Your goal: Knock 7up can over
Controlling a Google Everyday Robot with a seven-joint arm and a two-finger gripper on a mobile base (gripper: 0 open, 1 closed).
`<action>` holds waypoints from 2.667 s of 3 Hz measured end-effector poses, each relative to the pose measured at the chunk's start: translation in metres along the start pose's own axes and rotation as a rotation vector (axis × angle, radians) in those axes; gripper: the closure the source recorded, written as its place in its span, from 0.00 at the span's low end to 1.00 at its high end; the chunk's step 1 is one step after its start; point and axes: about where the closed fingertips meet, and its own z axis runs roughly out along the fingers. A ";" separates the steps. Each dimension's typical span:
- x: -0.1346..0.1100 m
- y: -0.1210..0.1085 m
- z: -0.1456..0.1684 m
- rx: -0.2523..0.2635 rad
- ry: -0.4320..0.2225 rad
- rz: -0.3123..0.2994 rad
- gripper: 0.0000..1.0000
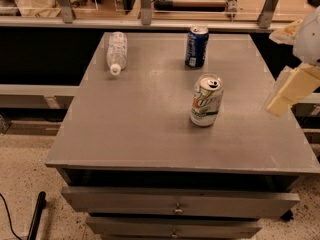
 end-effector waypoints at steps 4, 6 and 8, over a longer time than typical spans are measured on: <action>-0.039 -0.019 0.066 -0.115 -0.605 0.112 0.00; -0.050 -0.001 0.075 -0.164 -0.700 0.106 0.00; -0.045 0.008 0.087 -0.206 -0.844 0.160 0.00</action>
Offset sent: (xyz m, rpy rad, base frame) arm 0.0733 0.0215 -0.0169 0.5748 -0.1152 0.0989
